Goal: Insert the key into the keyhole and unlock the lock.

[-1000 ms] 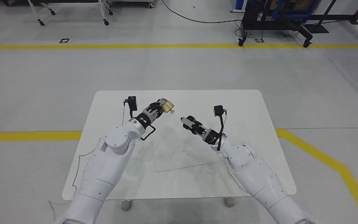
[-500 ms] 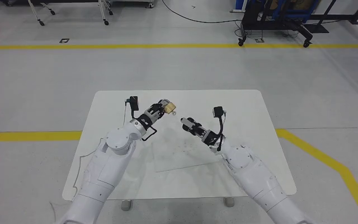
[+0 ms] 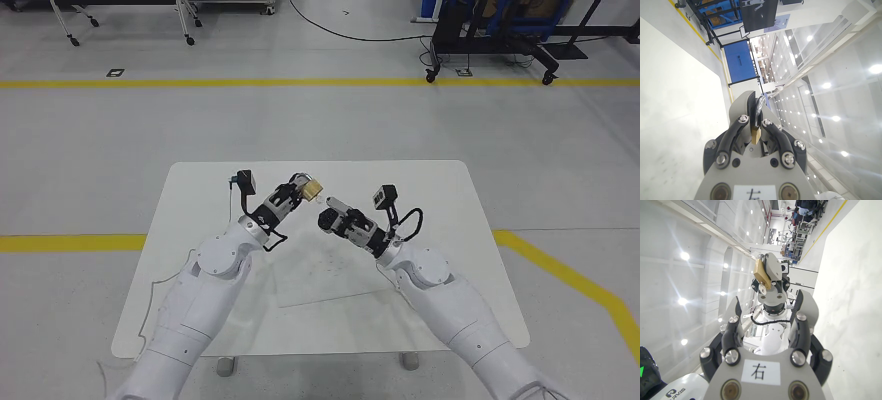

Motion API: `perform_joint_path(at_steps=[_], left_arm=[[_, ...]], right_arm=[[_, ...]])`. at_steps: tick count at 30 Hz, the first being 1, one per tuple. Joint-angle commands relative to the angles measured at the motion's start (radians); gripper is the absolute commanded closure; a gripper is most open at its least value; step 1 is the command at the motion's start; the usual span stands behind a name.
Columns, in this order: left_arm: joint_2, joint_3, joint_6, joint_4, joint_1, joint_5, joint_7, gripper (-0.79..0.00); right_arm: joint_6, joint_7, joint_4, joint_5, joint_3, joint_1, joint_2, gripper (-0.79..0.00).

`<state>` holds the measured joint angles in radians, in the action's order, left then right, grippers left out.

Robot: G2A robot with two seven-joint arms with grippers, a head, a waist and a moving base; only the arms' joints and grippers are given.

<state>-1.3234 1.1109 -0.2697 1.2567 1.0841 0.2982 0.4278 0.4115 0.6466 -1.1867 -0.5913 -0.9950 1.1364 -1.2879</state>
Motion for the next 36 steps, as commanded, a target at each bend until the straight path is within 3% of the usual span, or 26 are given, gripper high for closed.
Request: perform_joint_path(at_steps=[1,11,21,28,34,36], left_arm=[[0.000,0.000,-0.008,-0.002,-0.001,-0.011,-0.003,0.000],[-0.003,0.002,-0.031,0.003,0.012,-0.038,-0.013,0.000],[-0.005,0.019,-0.016,-0.005,0.014,-0.013,-0.008,0.000],[-0.006,0.023,0.003,-0.006,0.011,-0.006,0.005,0.000],[-0.008,0.017,-0.010,0.001,0.014,-0.024,0.014,0.000],[-0.007,0.018,-0.022,0.002,0.018,-0.032,0.018,0.000]], right_arm=[[0.006,0.005,0.008,-0.002,0.002,-0.004,-0.003,-0.089],[0.018,0.013,0.023,0.000,0.010,-0.018,-0.015,-0.139],[0.051,0.013,0.023,0.012,0.000,-0.010,-0.021,-0.108],[0.073,0.039,0.005,0.028,-0.013,0.008,-0.020,-0.200],[0.053,0.022,0.009,0.038,-0.006,-0.003,-0.026,-0.191],[0.043,0.013,0.015,0.035,-0.002,-0.009,-0.030,-0.145]])
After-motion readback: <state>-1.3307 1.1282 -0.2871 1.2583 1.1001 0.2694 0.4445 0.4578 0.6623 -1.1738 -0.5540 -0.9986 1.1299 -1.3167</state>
